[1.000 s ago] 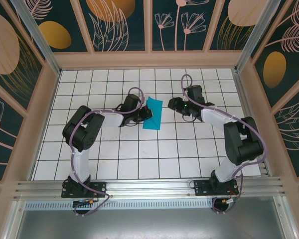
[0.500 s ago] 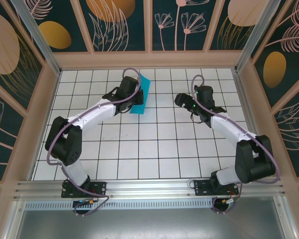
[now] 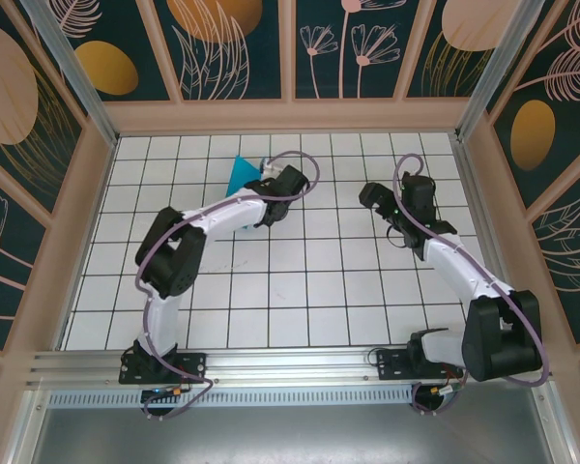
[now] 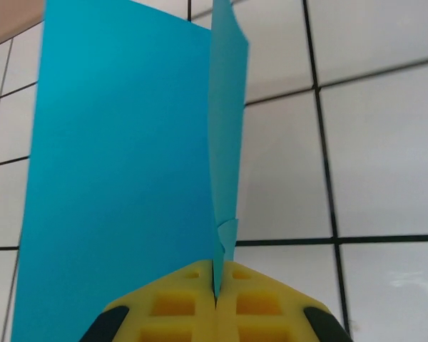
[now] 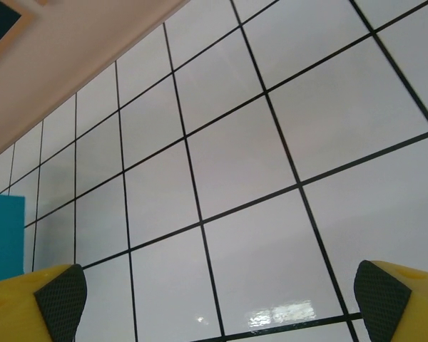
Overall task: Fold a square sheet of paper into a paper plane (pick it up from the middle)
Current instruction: Turn over the paper at the center of the table.
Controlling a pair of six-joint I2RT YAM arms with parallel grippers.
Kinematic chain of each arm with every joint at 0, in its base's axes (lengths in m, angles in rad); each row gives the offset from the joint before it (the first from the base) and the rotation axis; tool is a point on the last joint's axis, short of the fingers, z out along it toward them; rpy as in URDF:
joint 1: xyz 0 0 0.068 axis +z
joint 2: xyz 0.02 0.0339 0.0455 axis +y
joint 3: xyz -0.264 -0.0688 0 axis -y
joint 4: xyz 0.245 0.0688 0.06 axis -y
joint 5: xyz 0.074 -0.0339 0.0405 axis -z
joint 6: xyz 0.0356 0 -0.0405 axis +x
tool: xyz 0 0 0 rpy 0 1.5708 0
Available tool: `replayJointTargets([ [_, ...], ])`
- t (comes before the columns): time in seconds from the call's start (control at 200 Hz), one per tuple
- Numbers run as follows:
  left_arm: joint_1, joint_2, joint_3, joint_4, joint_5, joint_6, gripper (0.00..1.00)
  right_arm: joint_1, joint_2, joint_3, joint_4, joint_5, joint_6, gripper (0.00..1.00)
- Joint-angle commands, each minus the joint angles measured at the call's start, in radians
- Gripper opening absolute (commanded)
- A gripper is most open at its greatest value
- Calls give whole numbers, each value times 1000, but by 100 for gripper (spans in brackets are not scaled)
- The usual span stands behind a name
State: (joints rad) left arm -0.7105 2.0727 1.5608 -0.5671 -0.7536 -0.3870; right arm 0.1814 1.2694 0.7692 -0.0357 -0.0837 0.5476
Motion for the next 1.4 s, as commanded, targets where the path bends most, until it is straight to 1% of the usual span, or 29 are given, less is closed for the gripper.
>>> replayJointTargets([
  [0.0, -35, 51, 64, -72, -128, 28, 2, -19, -20, -22, -27, -1, 27, 98],
  [0.225, -90, 112, 62, -18, -21, 11, 2, -58, -19, -26, -38, -13, 47, 97],
  [0.37, -104, 140, 49, 6, 37, -9, 3, -72, -14, -23, -48, -21, 49, 96],
  [0.48, -106, 139, 26, 36, 95, -24, 8, -80, -17, -22, -51, -29, 51, 96],
  [0.595, -106, 134, 3, 69, 140, -35, 16, -87, -18, -20, -52, -34, 56, 96],
  [0.706, -106, 129, -4, 90, 174, -45, 20, -91, -15, -15, -53, -41, 57, 96],
  [0.781, -106, 111, -13, 120, 220, -48, 26, -91, -12, -14, -50, -54, 59, 96],
  [0.836, -106, 83, -18, 146, 272, -54, 30, -93, -9, -8, -46, -69, 60, 96],
  [0.911, -105, 19, -38, 201, 372, -60, 38, -93, -2, 6, -50, -85, 56, 96],
  [1.021, -103, -96, -86, 302, 518, -78, 53, -93, 21, 30, -58, -104, 52, 96],
  [1.086, -102, -164, -122, 356, 563, -92, 62, -93, 37, 42, -58, -121, 52, 95],
  [1.166, -91, -242, -176, 407, 576, -111, 72, -90, 62, 55, -52, -159, 52, 94],
  [1.256, -63, -328, -253, 460, 555, -149, 83, -72, 95, 77, -45, -198, 51, 91],
  [1.296, -44, -353, -297, 492, 558, -166, 88, -54, 109, 88, -43, -200, 52, 90],
  [1.316, -34, -392, -316, 507, 560, -173, 89, -41, 117, 94, -42, -199, 52, 90],
  [1.361, -15, -431, -363, 535, 557, -191, 98, -4, 139, 110, -40, -195, 51, 87],
  [1.391, -3, -452, -396, 552, 556, -199, 99, 23, 157, 126, -42, -188, 52, 84],
])
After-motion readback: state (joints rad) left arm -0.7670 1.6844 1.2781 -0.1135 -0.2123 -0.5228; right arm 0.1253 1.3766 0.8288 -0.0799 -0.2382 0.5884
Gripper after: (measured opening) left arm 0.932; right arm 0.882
